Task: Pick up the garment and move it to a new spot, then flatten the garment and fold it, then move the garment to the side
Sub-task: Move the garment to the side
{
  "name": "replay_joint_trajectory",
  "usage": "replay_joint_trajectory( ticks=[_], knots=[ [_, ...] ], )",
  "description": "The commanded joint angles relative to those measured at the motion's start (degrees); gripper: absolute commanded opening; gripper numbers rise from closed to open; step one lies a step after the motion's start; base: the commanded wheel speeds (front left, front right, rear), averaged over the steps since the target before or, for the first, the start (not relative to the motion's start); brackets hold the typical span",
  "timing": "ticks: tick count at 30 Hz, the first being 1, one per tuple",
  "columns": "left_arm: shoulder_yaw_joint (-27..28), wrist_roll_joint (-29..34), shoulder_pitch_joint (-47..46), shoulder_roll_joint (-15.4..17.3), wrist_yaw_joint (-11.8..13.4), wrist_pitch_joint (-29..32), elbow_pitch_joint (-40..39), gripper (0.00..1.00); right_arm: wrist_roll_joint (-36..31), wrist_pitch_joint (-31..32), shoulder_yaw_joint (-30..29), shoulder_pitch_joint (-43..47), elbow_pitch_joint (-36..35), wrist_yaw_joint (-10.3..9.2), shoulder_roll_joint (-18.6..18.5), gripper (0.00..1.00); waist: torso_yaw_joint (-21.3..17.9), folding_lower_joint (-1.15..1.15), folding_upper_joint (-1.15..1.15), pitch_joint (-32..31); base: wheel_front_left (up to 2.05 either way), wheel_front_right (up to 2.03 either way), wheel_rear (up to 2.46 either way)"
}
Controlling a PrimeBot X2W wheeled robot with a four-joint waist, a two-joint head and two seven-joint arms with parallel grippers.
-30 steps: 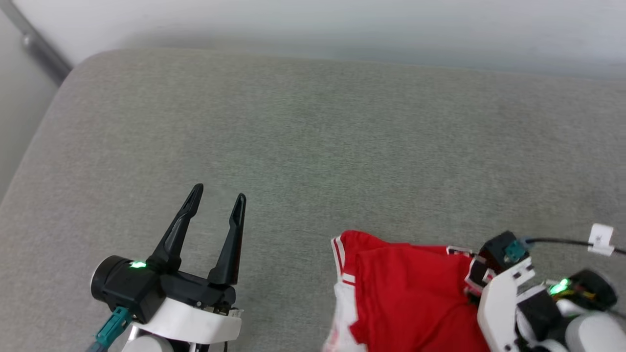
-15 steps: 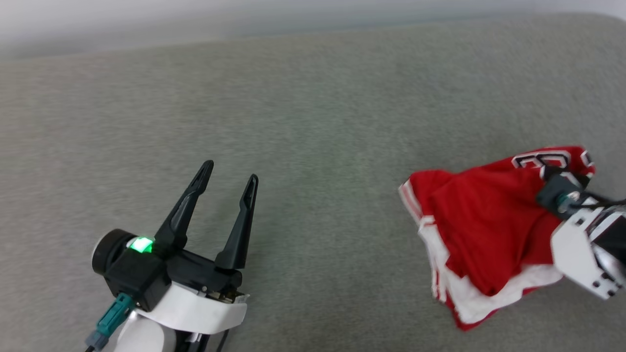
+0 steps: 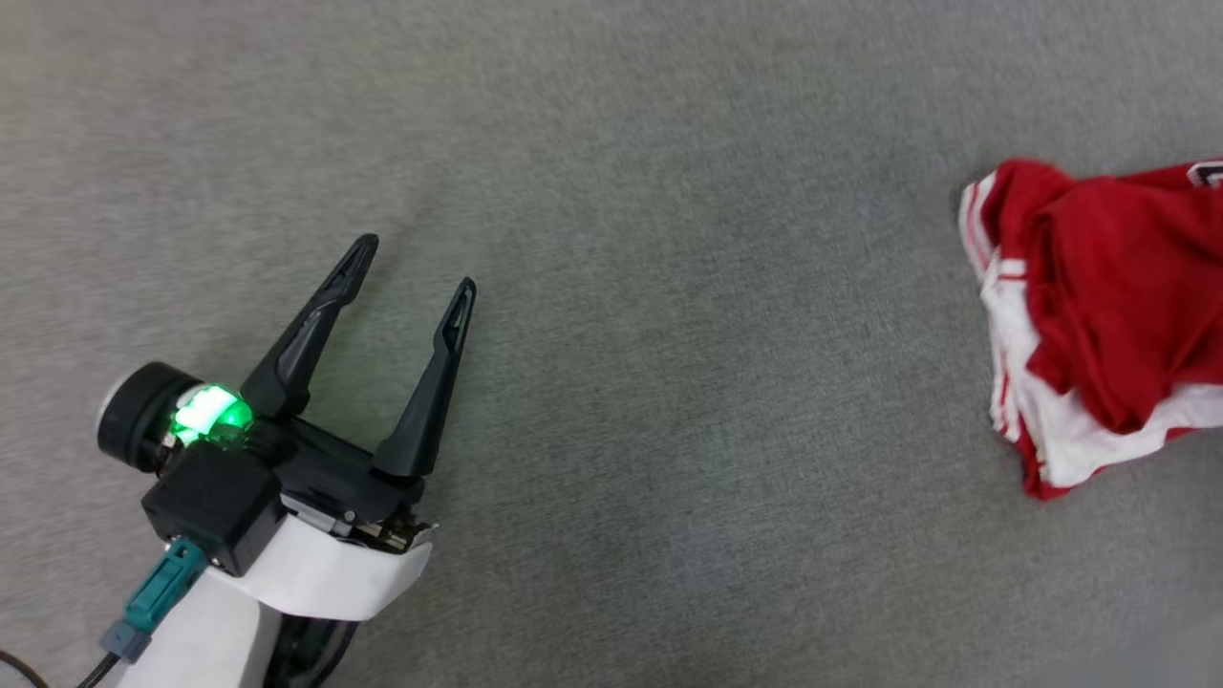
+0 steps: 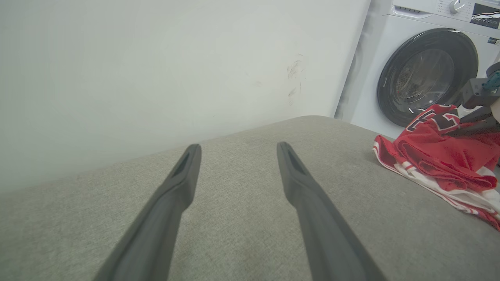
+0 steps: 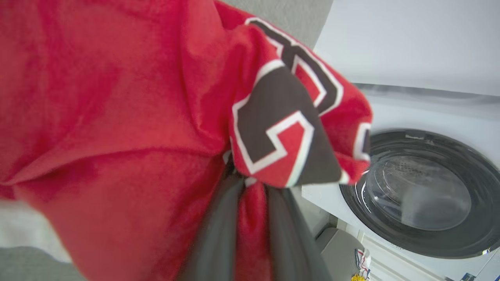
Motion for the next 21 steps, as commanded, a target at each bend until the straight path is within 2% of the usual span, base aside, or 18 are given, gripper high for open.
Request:
replay_joint_trajectory(
  ticks=[1, 7, 10, 13, 14, 17, 18, 19, 21],
  knots=[
    [-0.25, 0.41, -1.03, 1.02, 0.05, -0.13, -0.39, 1.0, -0.38, -1.1, -0.61, -1.23, 1.51, -0.09, -0.12, 0.0, -2.9, -0.01, 0.0, 3.5, 0.0, 0.0, 0.0],
    [-0.6, 0.92, -3.15, 3.12, 0.05, -0.13, -2.15, 1.0, -2.63, -6.98, -8.21, -2.92, 10.21, -0.09, 2.08, 0.0, -3.79, -0.01, 0.0, 7.4, 0.0, 0.0, 0.0],
    [-0.67, -0.27, -3.97, 2.96, 0.05, -0.13, -2.54, 1.0, -4.13, -9.33, -12.97, -3.26, 13.77, -0.09, 3.22, 0.0, -3.25, -0.01, 0.0, 8.4, 0.0, 0.0, 0.0],
    [-0.65, -0.26, -4.74, 3.0, 0.06, -0.12, -2.4, 1.0, -5.91, -10.21, -17.23, -2.52, 16.82, -0.09, 4.45, 0.0, -2.37, -0.01, 0.0, 9.33, 0.0, 0.0, 0.0],
    [-0.64, -0.21, -5.17, 3.26, 0.06, -0.12, -2.55, 1.0, -7.89, -10.45, -20.8, -1.95, 18.94, -0.09, 5.6, 0.0, -1.54, -0.01, 0.0, 9.85, 0.0, 0.0, 0.0],
    [-0.27, -0.13, -4.84, 3.06, 0.06, -0.11, -2.4, 1.0, -9.31, -10.29, -23.95, -0.97, 19.79, -0.09, 7.27, 0.0, -0.82, -0.01, 0.0, 9.72, 0.0, 0.0, 0.0],
    [-0.3, -0.17, -4.75, 2.85, 0.06, -0.11, -2.34, 1.0, -9.77, -10.21, -24.77, -0.62, 19.69, -0.09, 7.79, 0.45, -0.59, -0.01, 0.0, 9.45, 0.0, 0.0, 0.0],
    [-0.31, -0.18, -4.6, 2.64, 0.06, -0.12, -2.28, 1.0, -10.16, -10.19, -25.71, -0.44, 19.41, -0.09, 8.24, 1.0, -0.35, -0.01, 0.0, 9.04, 0.0, 0.0, 0.0],
    [-0.3, -0.32, -4.35, 1.84, 0.06, -0.13, -2.17, 1.0, -10.62, -9.65, -27.34, 0.03, 18.61, -0.09, 9.08, 1.0, 0.18, -0.01, 0.0, 7.84, 0.0, 0.0, 0.0]
  ],
)
